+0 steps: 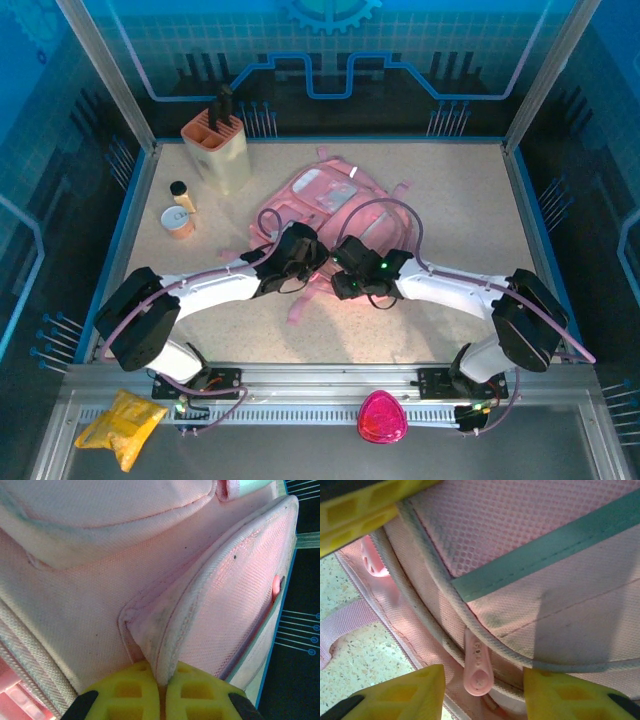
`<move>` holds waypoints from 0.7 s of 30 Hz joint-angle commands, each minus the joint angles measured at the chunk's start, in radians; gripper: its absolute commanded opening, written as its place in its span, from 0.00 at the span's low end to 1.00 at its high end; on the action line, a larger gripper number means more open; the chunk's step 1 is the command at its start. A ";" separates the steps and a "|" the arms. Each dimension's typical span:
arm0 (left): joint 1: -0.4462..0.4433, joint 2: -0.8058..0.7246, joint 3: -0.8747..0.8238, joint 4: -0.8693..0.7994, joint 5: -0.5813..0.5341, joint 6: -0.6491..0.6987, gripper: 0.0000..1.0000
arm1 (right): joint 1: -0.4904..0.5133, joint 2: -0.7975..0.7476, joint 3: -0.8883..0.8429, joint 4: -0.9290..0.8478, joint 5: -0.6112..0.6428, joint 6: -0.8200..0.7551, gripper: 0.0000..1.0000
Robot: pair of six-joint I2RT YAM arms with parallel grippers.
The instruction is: Pack the student bag
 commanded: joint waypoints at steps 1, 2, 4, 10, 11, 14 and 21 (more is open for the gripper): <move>-0.047 -0.015 0.046 0.096 0.038 -0.087 0.00 | 0.021 -0.015 0.040 0.059 0.027 0.077 0.37; -0.052 -0.012 0.041 0.113 0.037 -0.102 0.00 | 0.023 -0.020 0.034 0.078 0.019 0.085 0.36; -0.057 -0.008 0.036 0.138 0.041 -0.120 0.00 | 0.026 -0.021 0.036 0.090 0.036 0.094 0.36; -0.069 -0.011 0.037 0.159 0.040 -0.134 0.00 | 0.003 0.040 0.067 0.076 0.103 0.080 0.32; -0.071 -0.014 0.036 0.161 0.039 -0.136 0.00 | 0.006 0.041 0.062 0.087 0.111 0.082 0.32; -0.080 -0.018 0.032 0.170 0.031 -0.143 0.00 | 0.005 0.040 0.044 0.133 0.138 0.066 0.28; -0.081 -0.027 0.019 0.168 0.015 -0.142 0.00 | 0.002 0.017 0.038 0.094 0.213 0.065 0.13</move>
